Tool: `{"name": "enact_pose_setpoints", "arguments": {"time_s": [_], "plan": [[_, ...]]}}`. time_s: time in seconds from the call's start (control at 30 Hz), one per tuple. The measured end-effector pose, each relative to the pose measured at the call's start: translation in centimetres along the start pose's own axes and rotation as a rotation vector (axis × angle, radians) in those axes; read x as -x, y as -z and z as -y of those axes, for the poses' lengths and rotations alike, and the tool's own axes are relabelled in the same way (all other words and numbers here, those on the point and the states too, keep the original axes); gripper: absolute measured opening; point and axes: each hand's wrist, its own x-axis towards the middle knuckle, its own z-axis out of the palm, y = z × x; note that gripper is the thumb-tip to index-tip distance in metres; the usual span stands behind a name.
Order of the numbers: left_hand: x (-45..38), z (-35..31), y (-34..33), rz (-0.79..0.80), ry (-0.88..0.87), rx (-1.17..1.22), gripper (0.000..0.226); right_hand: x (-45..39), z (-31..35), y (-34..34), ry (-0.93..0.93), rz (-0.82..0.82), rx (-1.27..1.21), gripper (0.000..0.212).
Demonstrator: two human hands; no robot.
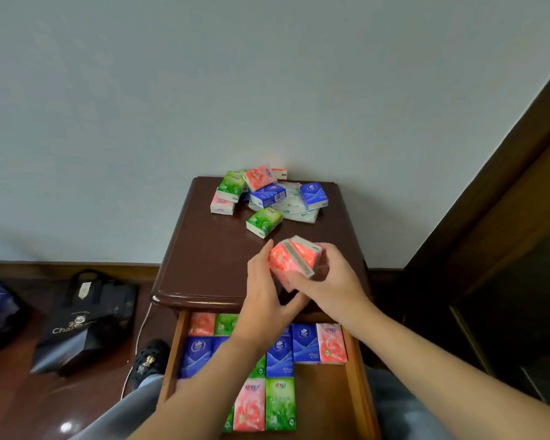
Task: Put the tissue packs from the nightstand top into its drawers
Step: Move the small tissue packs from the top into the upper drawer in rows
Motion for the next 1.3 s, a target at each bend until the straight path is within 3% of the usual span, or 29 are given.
{"name": "enact_pose_setpoints", "arguments": {"time_s": [0.1,0.23,0.33,0.43,0.53,0.6,0.7,0.9,1.1,1.3], "plan": [[3.0,-2.0,0.2,-0.054,0.018,0.069,0.079,3.9,-0.4,0.0,-0.163,0.087,-0.266,0.05],[7.7,-3.8,0.8,-0.029,0.081,0.166,0.07,8.4,-1.3,-0.5,-0.354,0.097,-0.525,0.047],[11.1,-3.7,1.5,-0.07,0.154,0.256,0.072,11.5,-2.5,-1.0,-0.411,0.01,-0.592,0.04],[13.8,-2.7,2.1,-0.159,0.37,0.423,0.079,13.9,-3.8,-1.3,-0.449,-0.064,-0.653,0.03],[15.5,-1.8,2.4,-0.2,0.565,0.611,0.082,15.7,-4.5,-1.5,-0.464,-0.084,-0.71,0.03],[16.3,-1.8,2.4,-0.169,0.591,0.68,0.08,16.7,-4.6,-1.6,-0.459,-0.067,-0.707,0.032],[17.0,-2.1,2.3,-0.156,0.552,0.621,0.071,17.6,-4.9,-1.4,-0.467,-0.069,-0.696,0.043],[17.2,-2.1,2.1,-0.213,0.556,0.529,0.058,17.7,-5.9,-1.7,-0.551,-0.165,-0.685,0.037],[17.6,-1.6,1.0,-0.169,0.519,0.386,0.053,17.5,-5.7,-1.8,-0.561,-0.239,-0.643,0.05],[17.8,-1.4,1.0,-0.159,0.49,0.36,0.052,17.3,-5.5,-1.7,-0.579,-0.139,-0.714,0.04]]}}
